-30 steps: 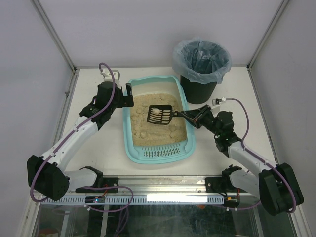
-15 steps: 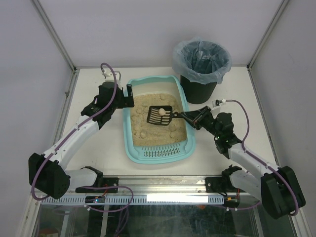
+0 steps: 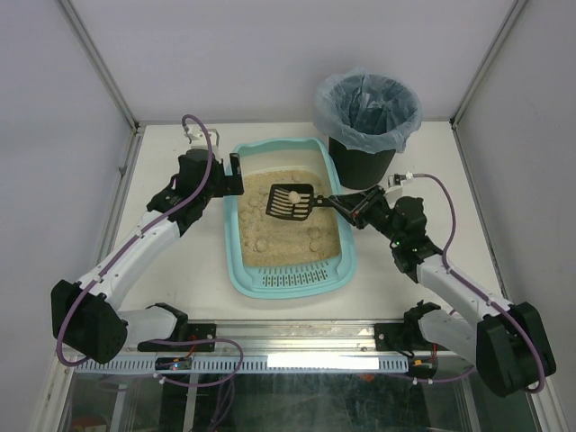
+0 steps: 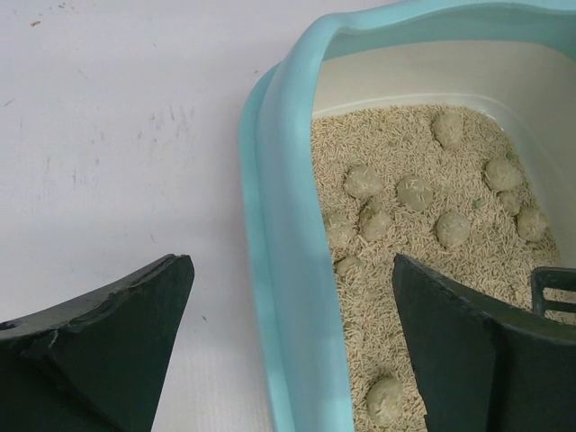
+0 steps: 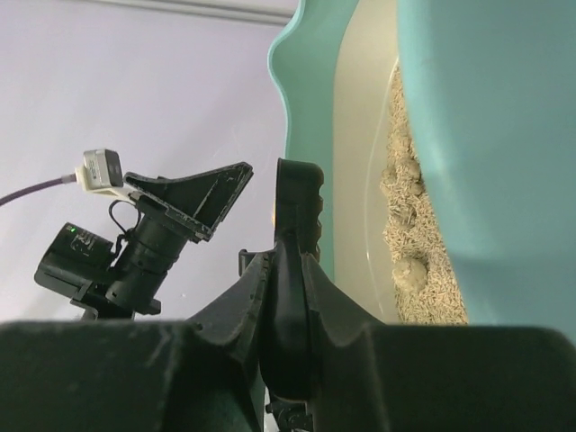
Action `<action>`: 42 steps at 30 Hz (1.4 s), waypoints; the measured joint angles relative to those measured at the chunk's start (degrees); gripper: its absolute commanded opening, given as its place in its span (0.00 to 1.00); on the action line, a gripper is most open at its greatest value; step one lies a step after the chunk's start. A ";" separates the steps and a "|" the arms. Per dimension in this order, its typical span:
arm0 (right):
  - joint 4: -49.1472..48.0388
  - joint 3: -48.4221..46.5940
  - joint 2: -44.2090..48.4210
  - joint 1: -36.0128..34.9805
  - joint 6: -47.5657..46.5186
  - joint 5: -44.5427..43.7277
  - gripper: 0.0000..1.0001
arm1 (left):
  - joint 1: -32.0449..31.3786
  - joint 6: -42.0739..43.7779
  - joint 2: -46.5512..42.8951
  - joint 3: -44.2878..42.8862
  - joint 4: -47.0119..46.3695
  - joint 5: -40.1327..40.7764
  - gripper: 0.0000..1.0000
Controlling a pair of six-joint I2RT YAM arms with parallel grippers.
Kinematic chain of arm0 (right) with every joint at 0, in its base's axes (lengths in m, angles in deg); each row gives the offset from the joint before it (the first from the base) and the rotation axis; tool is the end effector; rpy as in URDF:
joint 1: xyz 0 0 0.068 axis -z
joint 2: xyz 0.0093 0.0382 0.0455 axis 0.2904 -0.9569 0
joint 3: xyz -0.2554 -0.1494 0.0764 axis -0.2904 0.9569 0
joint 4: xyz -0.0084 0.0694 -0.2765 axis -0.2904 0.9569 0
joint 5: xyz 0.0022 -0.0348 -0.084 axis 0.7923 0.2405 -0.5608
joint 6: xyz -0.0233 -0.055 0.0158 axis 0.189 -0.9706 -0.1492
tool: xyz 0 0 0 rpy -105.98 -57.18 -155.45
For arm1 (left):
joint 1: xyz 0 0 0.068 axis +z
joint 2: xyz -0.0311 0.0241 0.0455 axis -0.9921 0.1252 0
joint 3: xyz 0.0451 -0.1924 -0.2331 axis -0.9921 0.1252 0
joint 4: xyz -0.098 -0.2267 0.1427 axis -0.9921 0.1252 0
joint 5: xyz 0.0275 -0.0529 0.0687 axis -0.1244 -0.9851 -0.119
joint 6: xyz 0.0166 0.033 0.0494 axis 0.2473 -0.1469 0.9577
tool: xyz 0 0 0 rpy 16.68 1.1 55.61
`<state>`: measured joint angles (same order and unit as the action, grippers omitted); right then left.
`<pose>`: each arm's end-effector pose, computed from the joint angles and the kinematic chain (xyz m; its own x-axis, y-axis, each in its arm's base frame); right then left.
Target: Clean the litter box
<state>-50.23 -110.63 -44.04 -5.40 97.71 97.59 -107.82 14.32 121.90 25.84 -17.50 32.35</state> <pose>0.2187 0.1051 0.2546 -0.6513 0.7216 -0.2348 -0.0639 0.2562 0.9645 0.2738 -0.1128 0.3346 -0.5282 -0.0080 -0.8491 0.0566 0.9974 -0.0446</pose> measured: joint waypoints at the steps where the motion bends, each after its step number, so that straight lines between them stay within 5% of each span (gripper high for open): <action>1: 0.09 -0.07 0.13 -0.02 -0.02 0.57 0.00 | 0.00 0.02 -0.02 0.00 0.00 0.35 0.98; 27: 3.93 -4.59 0.24 3.08 -0.02 0.28 0.00 | 0.37 0.57 -0.35 0.00 1.05 2.43 0.96; 42: 10.95 -28.28 -3.85 9.42 -0.07 0.50 0.00 | 0.37 1.33 -0.35 -0.02 2.34 2.64 0.96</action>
<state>-39.28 -138.91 -47.89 4.02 97.64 98.10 -107.45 15.65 121.55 25.82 -15.16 35.00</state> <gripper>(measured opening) 0.175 0.959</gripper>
